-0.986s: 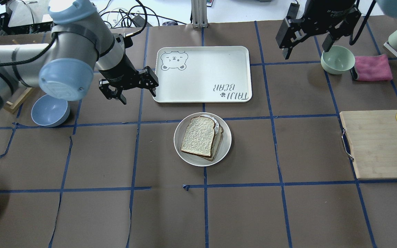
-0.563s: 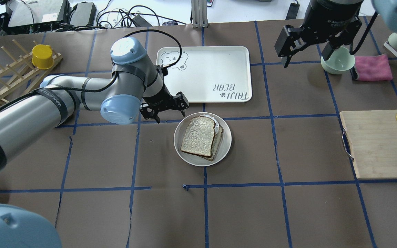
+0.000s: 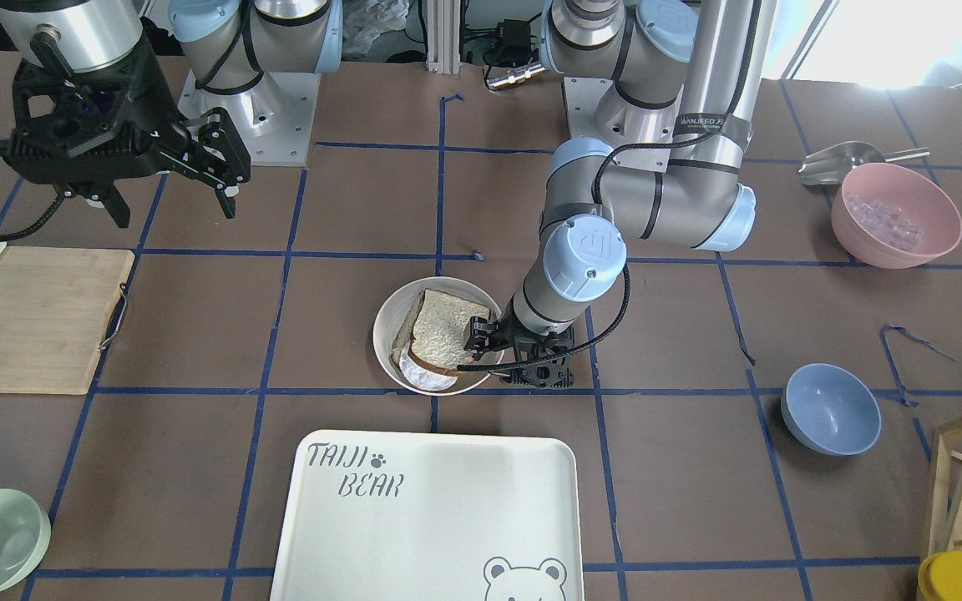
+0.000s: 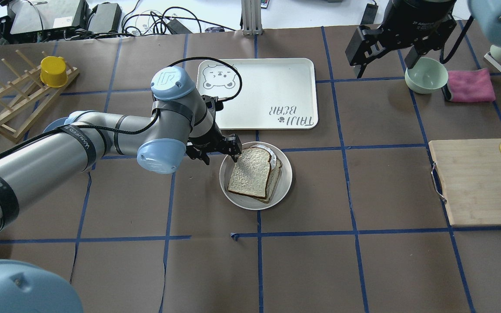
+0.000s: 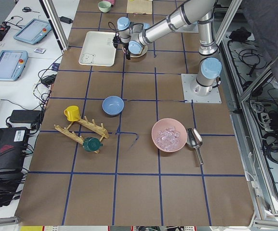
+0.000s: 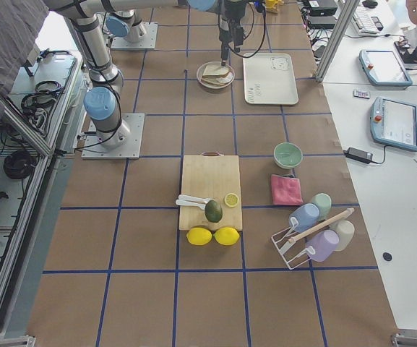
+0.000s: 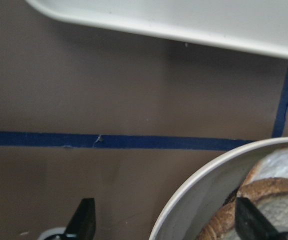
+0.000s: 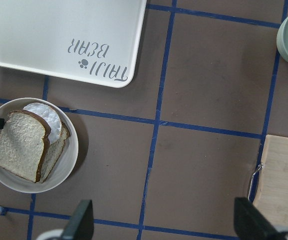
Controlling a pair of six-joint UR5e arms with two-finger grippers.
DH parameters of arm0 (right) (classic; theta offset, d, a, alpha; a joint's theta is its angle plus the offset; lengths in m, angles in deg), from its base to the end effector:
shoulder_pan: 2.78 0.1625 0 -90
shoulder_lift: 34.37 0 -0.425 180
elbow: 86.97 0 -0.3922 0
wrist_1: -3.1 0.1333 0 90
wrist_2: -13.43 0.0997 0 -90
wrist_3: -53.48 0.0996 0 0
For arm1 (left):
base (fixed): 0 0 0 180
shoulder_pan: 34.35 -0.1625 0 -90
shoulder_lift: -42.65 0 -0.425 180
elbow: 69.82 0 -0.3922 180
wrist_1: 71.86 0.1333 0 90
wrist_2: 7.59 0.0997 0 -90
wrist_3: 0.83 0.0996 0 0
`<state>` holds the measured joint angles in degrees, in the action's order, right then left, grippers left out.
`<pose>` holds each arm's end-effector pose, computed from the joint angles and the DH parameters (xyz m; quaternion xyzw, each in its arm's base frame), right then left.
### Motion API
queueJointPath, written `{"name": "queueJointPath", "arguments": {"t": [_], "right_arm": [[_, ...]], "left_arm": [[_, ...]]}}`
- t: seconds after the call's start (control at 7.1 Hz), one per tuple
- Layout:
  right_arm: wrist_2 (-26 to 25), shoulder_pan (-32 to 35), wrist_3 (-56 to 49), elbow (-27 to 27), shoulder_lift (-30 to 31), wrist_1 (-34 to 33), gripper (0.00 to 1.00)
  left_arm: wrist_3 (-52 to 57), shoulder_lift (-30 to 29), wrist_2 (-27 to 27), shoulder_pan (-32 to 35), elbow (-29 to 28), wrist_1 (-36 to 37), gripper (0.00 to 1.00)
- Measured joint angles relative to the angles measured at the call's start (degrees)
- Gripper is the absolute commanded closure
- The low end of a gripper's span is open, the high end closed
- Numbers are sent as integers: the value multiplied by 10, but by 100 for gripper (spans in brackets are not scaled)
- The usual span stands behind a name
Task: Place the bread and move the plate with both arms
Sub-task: 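Move the left gripper down to the rim of the white plate, then grip the plate rim with the left gripper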
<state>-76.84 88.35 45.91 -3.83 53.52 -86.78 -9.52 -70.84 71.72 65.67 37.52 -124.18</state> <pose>0.1429 -0.5112 0.5285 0.0757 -0.9963 0.0402 0.0046 -0.2470 -0.5254 0.1927 -0.0090 -0.9952 -0.0421 0.0874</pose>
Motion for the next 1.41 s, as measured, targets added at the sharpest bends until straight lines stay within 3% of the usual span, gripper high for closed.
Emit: {"name": "queueJointPath", "arguments": {"t": [0.14,0.42,0.7,0.99,1.41], "right_arm": [[0,0,0,2,0,0,0],[0,0,0,3,-1,0,0],[-1,0,0,4,-1,1,0],[-1,-1,0,5,-1,1,0],[0,-1,0,5,-1,2,0]], "left_arm": [[5,1,-1,-4,2,0,37],[8,2,0,-7,3,-1,81],[9,0,-1,-7,3,-4,84],[9,-3,-4,-6,3,-6,100],[10,2,-20,-5,6,-7,100]]}}
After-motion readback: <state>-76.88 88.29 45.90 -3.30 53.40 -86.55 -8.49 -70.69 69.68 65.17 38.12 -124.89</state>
